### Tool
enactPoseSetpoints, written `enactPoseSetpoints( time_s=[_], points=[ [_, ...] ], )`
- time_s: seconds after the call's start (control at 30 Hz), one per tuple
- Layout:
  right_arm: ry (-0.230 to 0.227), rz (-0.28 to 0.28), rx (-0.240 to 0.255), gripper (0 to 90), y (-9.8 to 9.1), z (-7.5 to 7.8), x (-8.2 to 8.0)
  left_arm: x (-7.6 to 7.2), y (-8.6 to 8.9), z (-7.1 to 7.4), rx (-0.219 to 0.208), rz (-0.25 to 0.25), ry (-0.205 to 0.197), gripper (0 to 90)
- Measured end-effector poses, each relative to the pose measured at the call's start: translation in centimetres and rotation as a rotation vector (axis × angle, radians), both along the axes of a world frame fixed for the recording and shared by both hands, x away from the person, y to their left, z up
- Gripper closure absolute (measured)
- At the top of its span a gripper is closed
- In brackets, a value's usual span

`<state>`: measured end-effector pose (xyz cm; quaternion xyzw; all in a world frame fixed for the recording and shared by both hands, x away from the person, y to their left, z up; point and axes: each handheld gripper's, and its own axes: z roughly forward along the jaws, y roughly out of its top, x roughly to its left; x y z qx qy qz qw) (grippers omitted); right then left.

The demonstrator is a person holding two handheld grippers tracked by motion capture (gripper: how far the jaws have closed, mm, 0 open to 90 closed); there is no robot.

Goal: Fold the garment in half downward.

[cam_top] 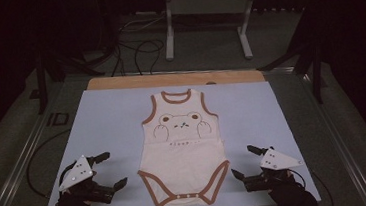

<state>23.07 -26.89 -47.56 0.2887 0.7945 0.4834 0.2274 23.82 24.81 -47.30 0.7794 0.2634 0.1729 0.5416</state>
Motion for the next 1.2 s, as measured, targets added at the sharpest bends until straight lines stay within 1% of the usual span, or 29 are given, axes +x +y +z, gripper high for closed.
enactPoseSetpoints(
  time_s=[0.13, 0.23, 0.33, 0.43, 0.53, 0.63, 0.67, 0.8, 0.9, 0.97, 1.03, 1.2],
  points=[
    [-0.008, -0.003, -0.026, 7.5, 0.1, 1.1, 0.4, 0.4, 0.1, 0.9, -0.002, -0.003, -0.010, 0.4],
    [-0.012, 0.004, -0.016, 7.6, -0.1, 1.9, 0.8, 0.7, 0.0, 1.5, -0.004, -0.008, -0.012, 0.4],
    [-0.013, 0.002, -0.003, 7.6, -0.2, 2.8, 1.4, 1.1, -0.2, 1.8, 0.002, -0.016, -0.007, 0.4],
    [-0.016, -0.001, 0.005, 7.6, -0.3, 3.4, 1.9, 1.5, -0.4, 2.0, 0.006, -0.025, 0.000, 0.4],
    [-0.025, 0.000, -0.004, 7.6, -0.1, 4.1, 2.4, 1.9, -0.6, 2.3, -0.003, -0.033, 0.007, 0.4],
    [-0.034, 0.007, -0.011, 7.6, 0.0, 4.6, 3.0, 2.5, -0.9, 2.6, -0.005, -0.041, 0.012, 0.4],
    [-0.041, 0.007, -0.017, 7.6, 0.2, 4.9, 3.2, 2.7, -0.9, 2.7, 0.002, -0.041, 0.012, 0.4],
    [-0.051, 0.013, -0.013, 7.6, 0.5, 5.6, 4.0, 3.6, -1.2, 3.1, -0.002, -0.044, 0.021, 0.4],
    [-0.052, 0.013, -0.008, 7.6, 0.8, 5.9, 4.6, 4.2, -1.5, 3.4, 0.004, -0.052, 0.024, 0.4],
    [-0.055, 0.015, -0.015, 7.6, 0.9, 5.9, 5.0, 4.6, -1.7, 3.6, 0.010, -0.052, 0.024, 0.4],
    [-0.049, 0.018, -0.012, 7.6, 1.1, 5.8, 5.3, 4.9, -2.0, 3.8, 0.020, -0.053, 0.024, 0.4],
    [-0.031, 0.016, -0.004, 7.6, 1.5, 5.4, 6.3, 5.8, -2.6, 4.2, 0.031, -0.065, 0.025, 0.4]
  ],
)
